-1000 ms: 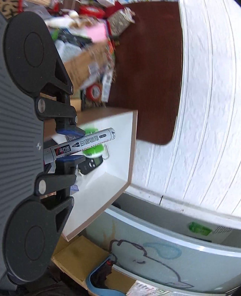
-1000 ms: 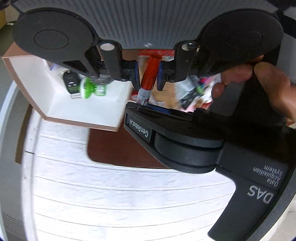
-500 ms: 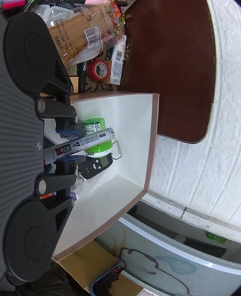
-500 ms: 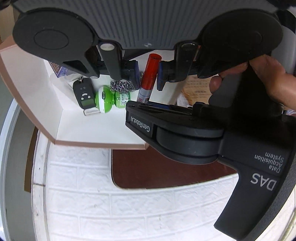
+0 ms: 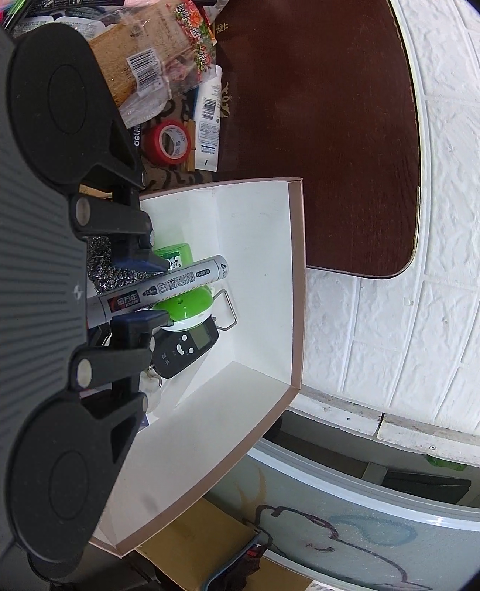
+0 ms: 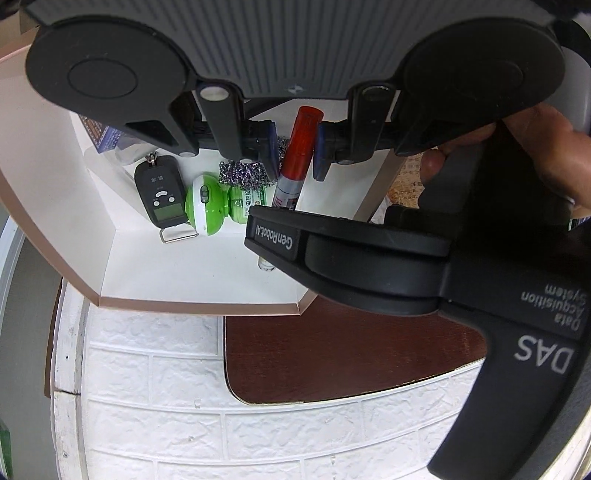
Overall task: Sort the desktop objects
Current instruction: 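Lower the white marker into the box and open the left gripper, then withdraw the left gripper from the box back toward the table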
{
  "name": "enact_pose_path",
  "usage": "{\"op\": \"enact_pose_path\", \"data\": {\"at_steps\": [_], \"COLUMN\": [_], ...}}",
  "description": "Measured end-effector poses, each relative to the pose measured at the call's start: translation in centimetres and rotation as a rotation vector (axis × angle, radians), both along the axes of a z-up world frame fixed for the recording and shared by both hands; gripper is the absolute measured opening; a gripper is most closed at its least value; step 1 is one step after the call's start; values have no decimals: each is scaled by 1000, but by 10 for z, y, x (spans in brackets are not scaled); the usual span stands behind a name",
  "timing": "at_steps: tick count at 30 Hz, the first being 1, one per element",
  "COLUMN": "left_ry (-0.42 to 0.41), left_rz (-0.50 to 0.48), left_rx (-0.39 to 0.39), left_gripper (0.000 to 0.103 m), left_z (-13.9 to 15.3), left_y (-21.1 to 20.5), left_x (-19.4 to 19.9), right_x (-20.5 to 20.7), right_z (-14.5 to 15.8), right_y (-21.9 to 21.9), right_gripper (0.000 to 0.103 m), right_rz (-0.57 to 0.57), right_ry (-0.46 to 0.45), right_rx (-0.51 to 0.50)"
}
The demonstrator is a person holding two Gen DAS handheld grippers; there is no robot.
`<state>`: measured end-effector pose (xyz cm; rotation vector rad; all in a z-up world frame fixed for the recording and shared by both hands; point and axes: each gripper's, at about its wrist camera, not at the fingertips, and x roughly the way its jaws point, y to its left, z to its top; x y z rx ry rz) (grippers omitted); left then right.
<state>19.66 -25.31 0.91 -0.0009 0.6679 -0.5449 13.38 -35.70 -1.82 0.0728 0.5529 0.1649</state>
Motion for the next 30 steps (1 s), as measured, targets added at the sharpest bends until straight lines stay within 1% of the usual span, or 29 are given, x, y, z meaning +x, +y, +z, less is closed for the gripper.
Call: {"op": "enact_pose_path", "data": {"at_steps": [1, 2, 3, 5, 7, 9, 10, 13, 14, 16, 18, 20, 22, 25, 30], "left_ry": [-5, -13, -21, -38, -54, -61, -59, -50, -48, -54, -65, -75, -78, -88, -119], "left_rz": [-4, -15, -26, -48, -36, -30, -21, -6, -2, 1, 5, 11, 11, 5, 3], "left_rx": [-2, -3, -3, -11, -7, -16, -22, -36, -37, -36, -37, -45, -48, -50, -44], "left_gripper": [29, 41, 48, 67, 78, 84, 87, 89, 89, 91, 92, 95, 95, 96, 96], "left_z": [0, 0, 1, 3, 6, 8, 9, 11, 12, 15, 18, 21, 24, 29, 33], "left_y": [0, 0, -1, -2, -3, -1, 0, 3, 3, 4, 6, 8, 9, 11, 15], "left_x": [0, -1, -2, -5, -8, -10, -10, -12, -13, -17, -21, -26, -29, -37, -50], "right_x": [2, 4, 4, 3, 1, -1, -2, -7, -10, -15, -17, -20, -23, -29, -38], "right_z": [-1, -2, -2, -2, 0, 1, 2, 5, 7, 11, 12, 13, 15, 17, 22], "right_y": [-1, -1, -2, -2, -3, -6, -7, -9, -8, -6, -6, -8, -9, -9, -7], "right_gripper": [18, 19, 19, 19, 25, 45, 48, 52, 55, 63, 79, 86, 89, 95, 96], "right_rz": [0, 2, 2, -6, -25, -64, -73, -76, -83, -102, -130, -146, -147, -160, -163], "right_ry": [1, 4, 6, 7, 8, 4, 2, -6, -11, -21, -27, -35, -38, -52, -67], "right_rx": [5, 11, 14, 4, -7, -22, -25, -23, -31, -54, -69, -67, -57, -67, -76]}}
